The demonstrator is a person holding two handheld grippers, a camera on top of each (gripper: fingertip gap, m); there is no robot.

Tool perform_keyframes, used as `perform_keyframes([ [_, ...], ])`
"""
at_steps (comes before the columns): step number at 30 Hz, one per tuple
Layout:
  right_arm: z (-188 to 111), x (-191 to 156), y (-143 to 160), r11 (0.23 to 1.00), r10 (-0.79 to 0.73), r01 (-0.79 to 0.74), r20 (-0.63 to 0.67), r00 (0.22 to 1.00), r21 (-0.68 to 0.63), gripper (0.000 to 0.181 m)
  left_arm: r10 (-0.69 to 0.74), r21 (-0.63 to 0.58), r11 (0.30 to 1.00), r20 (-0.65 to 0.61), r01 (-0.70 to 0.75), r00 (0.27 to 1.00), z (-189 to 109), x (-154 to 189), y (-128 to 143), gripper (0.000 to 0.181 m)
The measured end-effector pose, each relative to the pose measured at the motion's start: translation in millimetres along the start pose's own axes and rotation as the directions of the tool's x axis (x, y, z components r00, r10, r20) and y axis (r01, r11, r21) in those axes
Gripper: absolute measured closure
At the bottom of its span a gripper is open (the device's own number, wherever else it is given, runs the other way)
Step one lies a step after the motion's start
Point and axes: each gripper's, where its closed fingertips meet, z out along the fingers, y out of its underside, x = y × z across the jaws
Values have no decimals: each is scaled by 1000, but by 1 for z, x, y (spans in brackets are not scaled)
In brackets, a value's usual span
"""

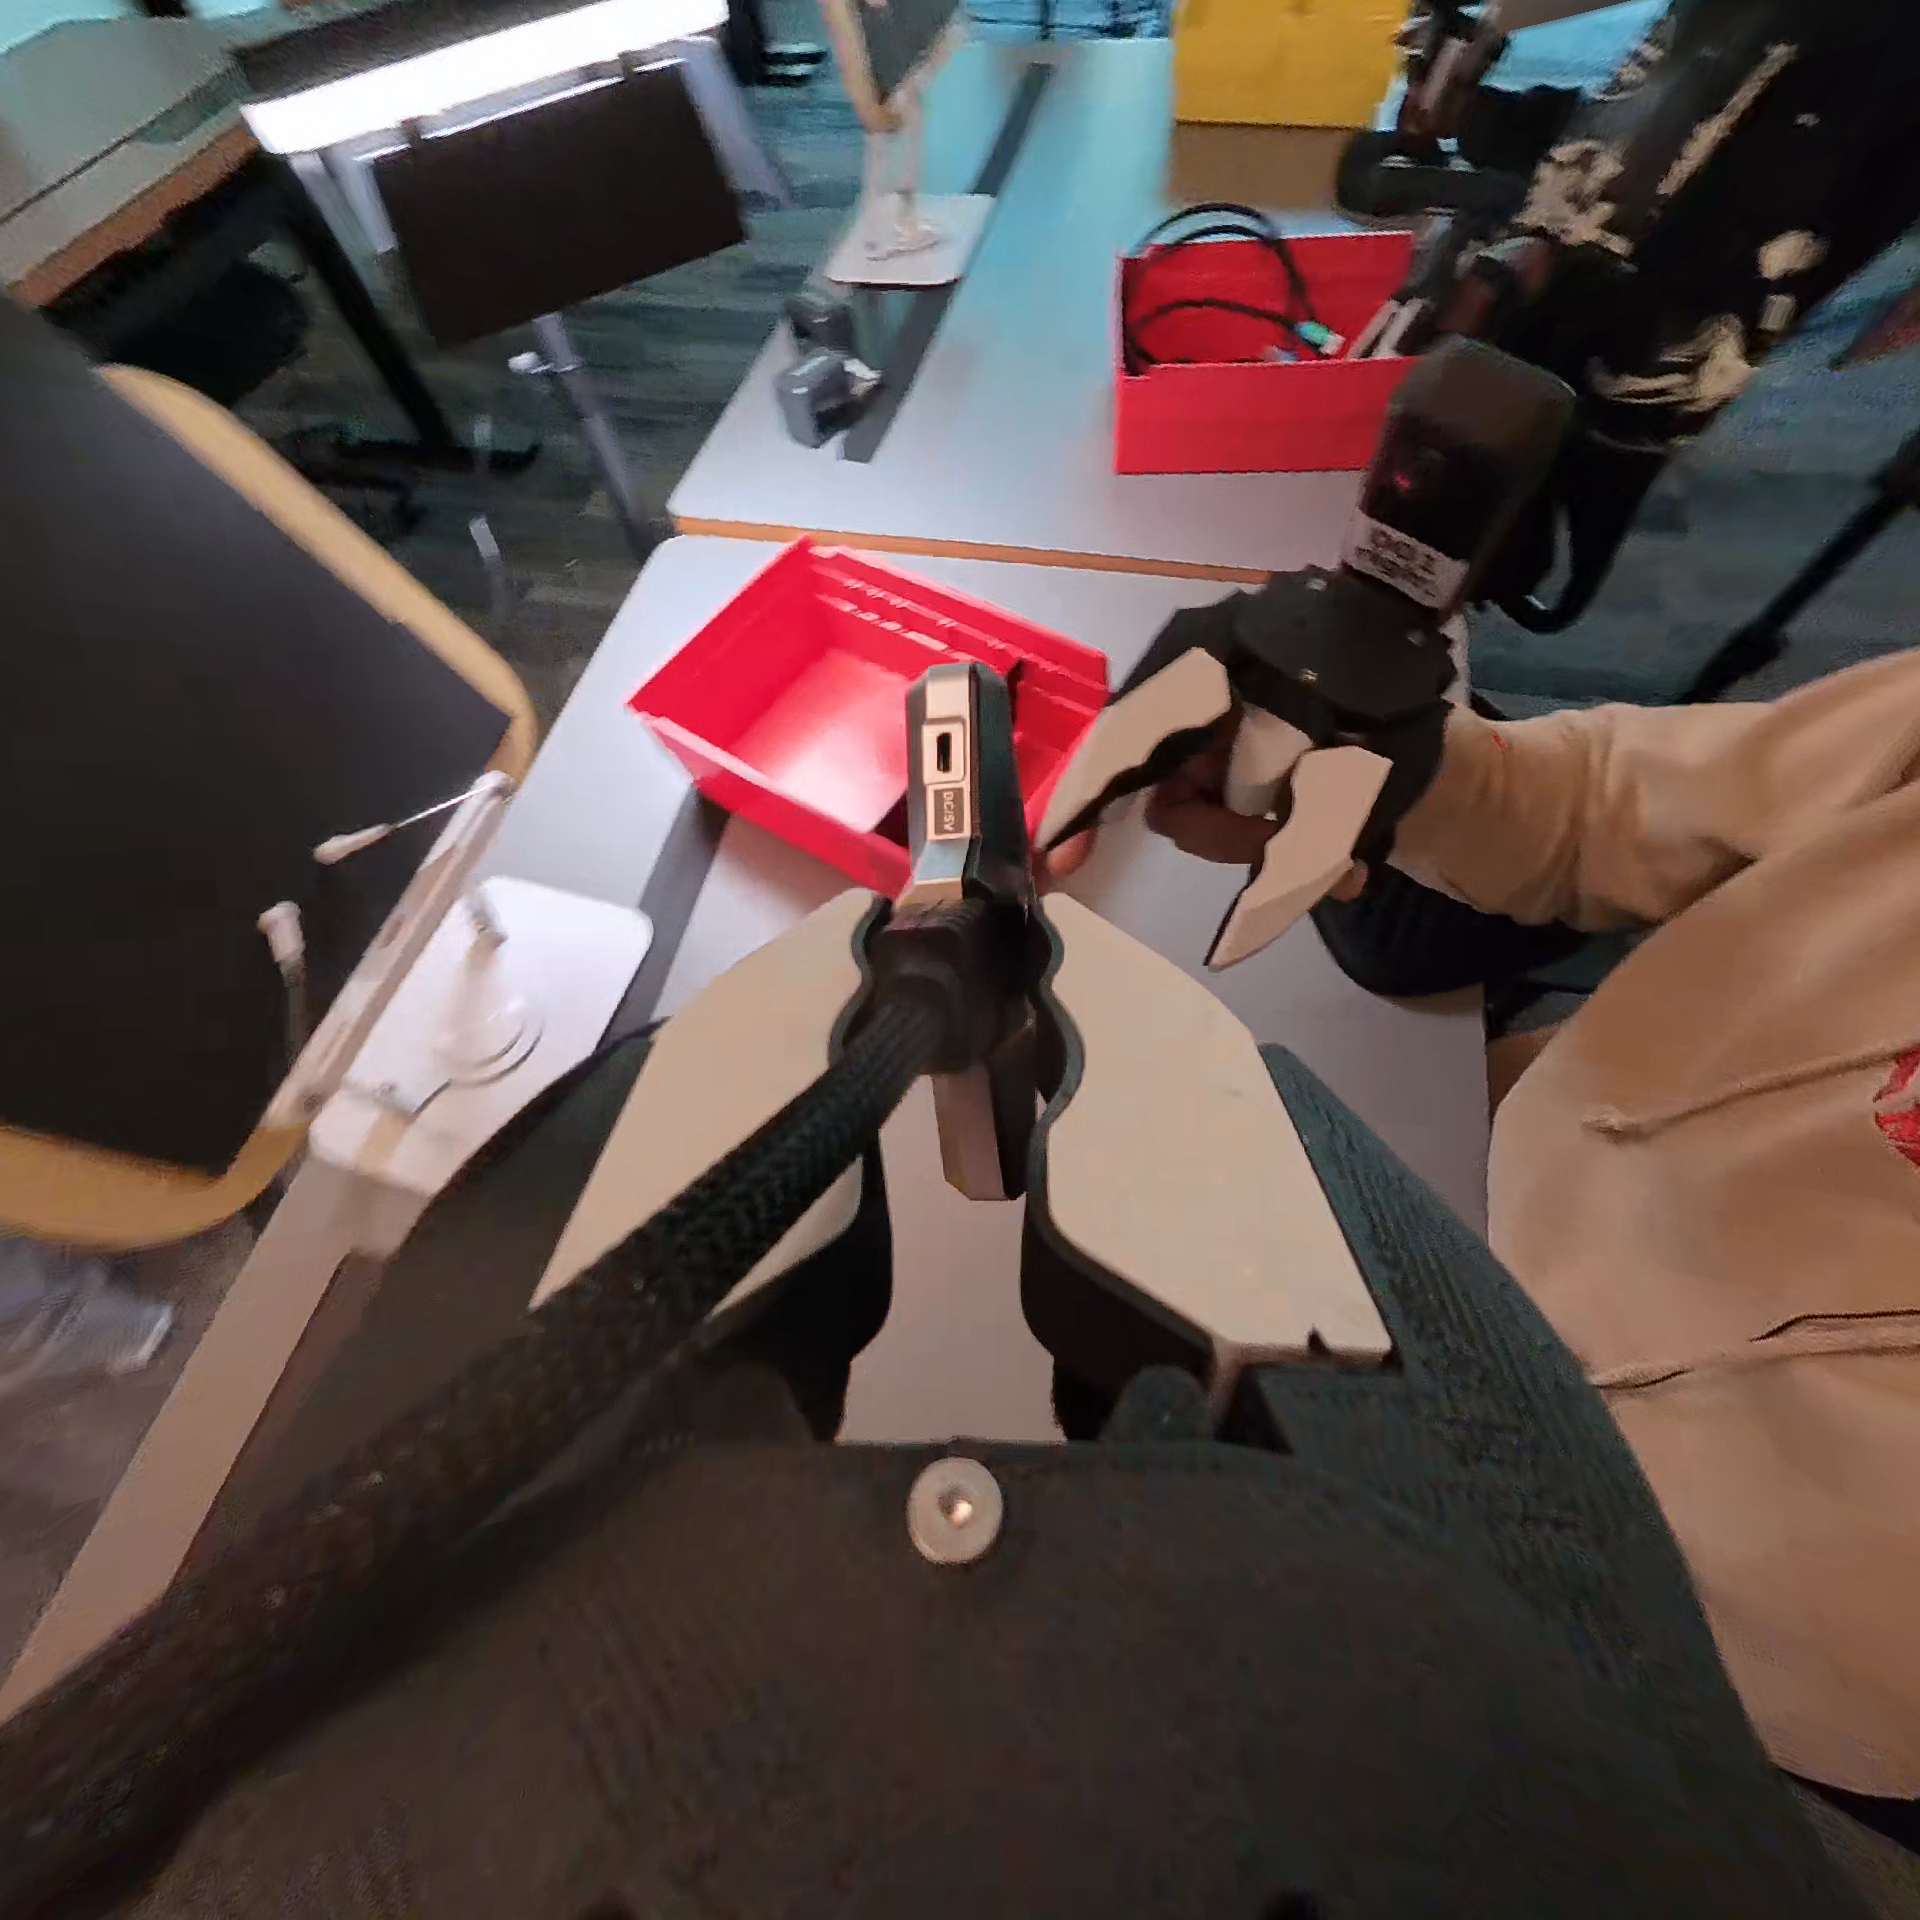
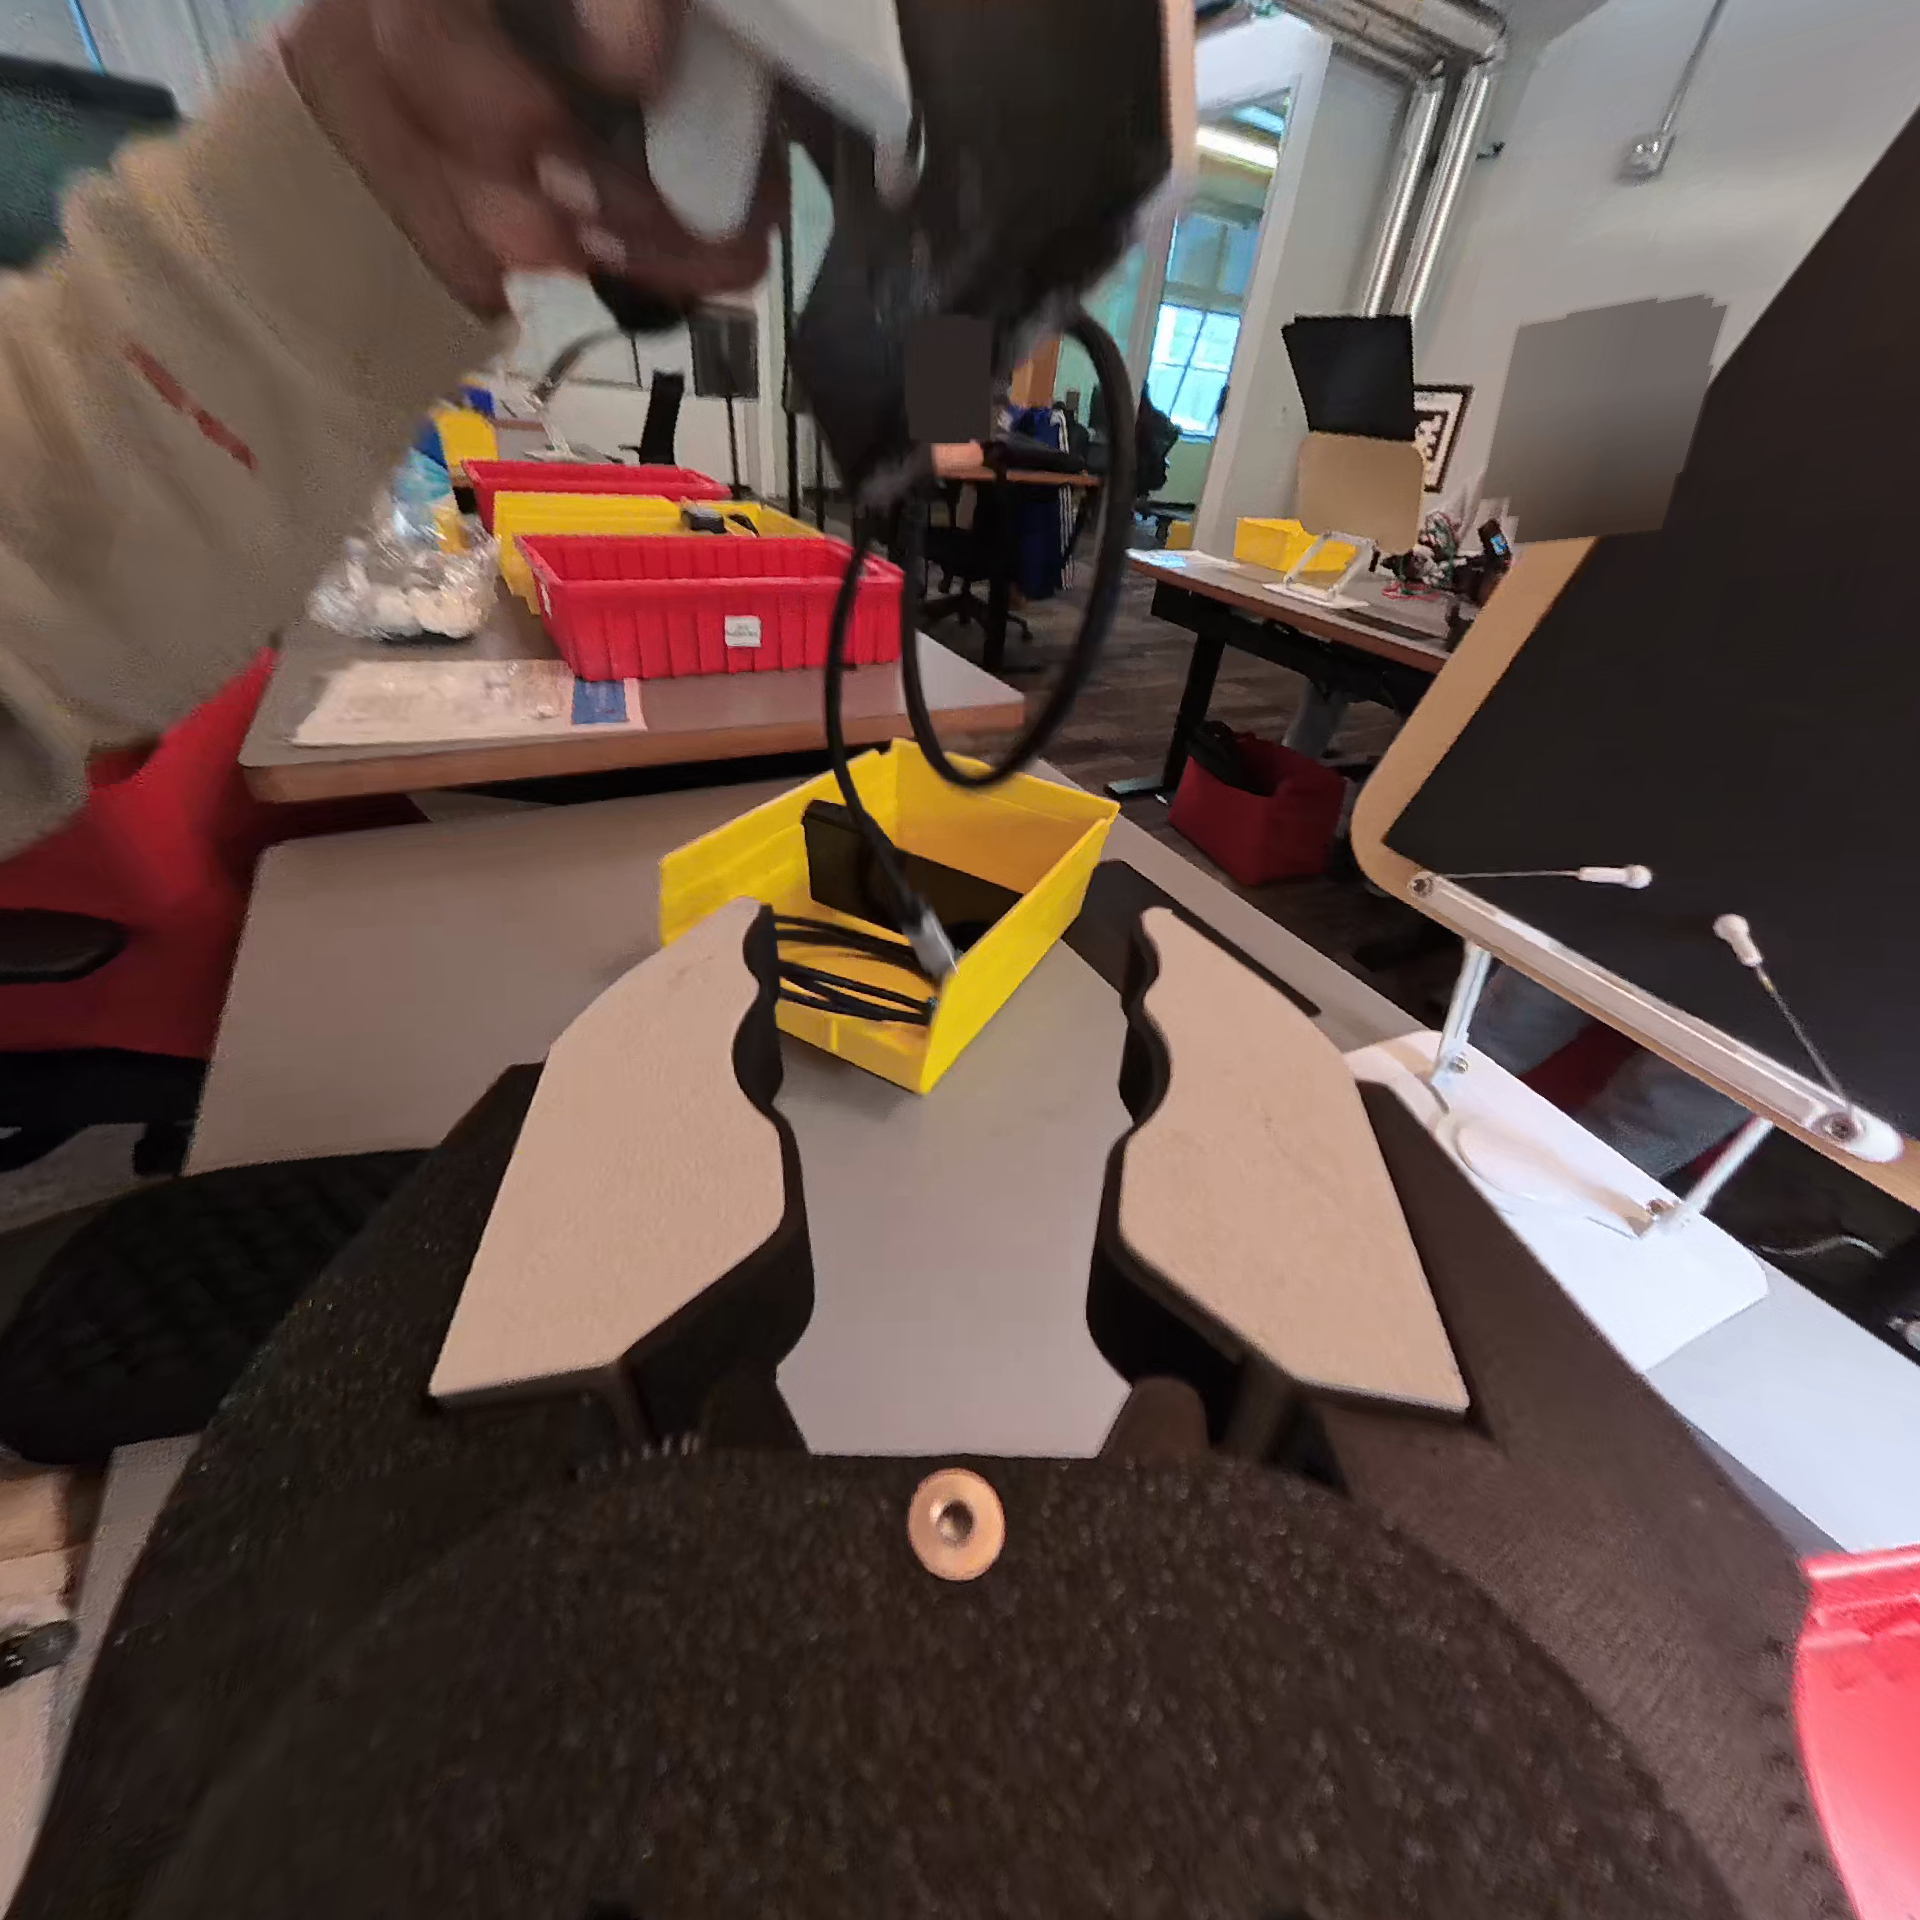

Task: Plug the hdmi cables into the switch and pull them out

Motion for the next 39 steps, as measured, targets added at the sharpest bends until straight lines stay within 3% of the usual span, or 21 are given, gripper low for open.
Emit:
perform_keyframes([
  [7, -39, -3, -39, 977, 112, -136, 144, 983, 164, 125, 79, 229, 973, -277, -14, 958, 81, 75, -22, 156],
  [9, -47, -7, -47, 967, 119, -157, 191, 974, 200, 134, 84, 316, 949, -314, 20, 946, 93, 83, -31, 156],
  [13, -50, 0, -42, 975, 100, -127, 151, 984, 184, 156, 20, 444, 881, -375, 161, 927, 108, 81, -29, 155],
  [17, -50, 13, -28, 993, 48, -61, 121, 991, 104, 159, -145, 460, 804, -461, 375, 876, 119, 64, 2, 150],
  [19, -59, 24, -21, 998, 33, -39, 112, 993, 55, 159, -205, 395, 817, -481, 419, 852, 132, 60, 34, 147],
  [21, -74, 35, -13, 1000, -8, 8, 105, 994, -1, 160, -232, 264, 875, -507, 405, 830, 144, 68, 73, 147],
  [23, -90, 47, -6, 997, -44, 48, 74, 996, -53, 160, -191, 176, 943, -410, 283, 892, 155, 69, 110, 150],
  [26, -111, 53, 10, 983, -88, 102, 98, 991, -152, 160, -50, 19, 998, -166, 54, 985, 160, 53, 144, 151],
  [28, -117, 56, 26, 956, -163, 183, 102, 981, -229, 161, 0, 4, 1000, -46, 1, 999, 152, 44, 142, 146],
  [33, -101, 37, 67, 881, -161, 241, 222, 962, -407, 161, 33, 143, 989, 61, -42, 998, 136, 42, 115, 135],
  [39, -57, 2, 119, 783, -102, 320, 396, 912, -534, 161, 77, 126, 989, 13, -78, 997, 145, 60, 114, 126],
])
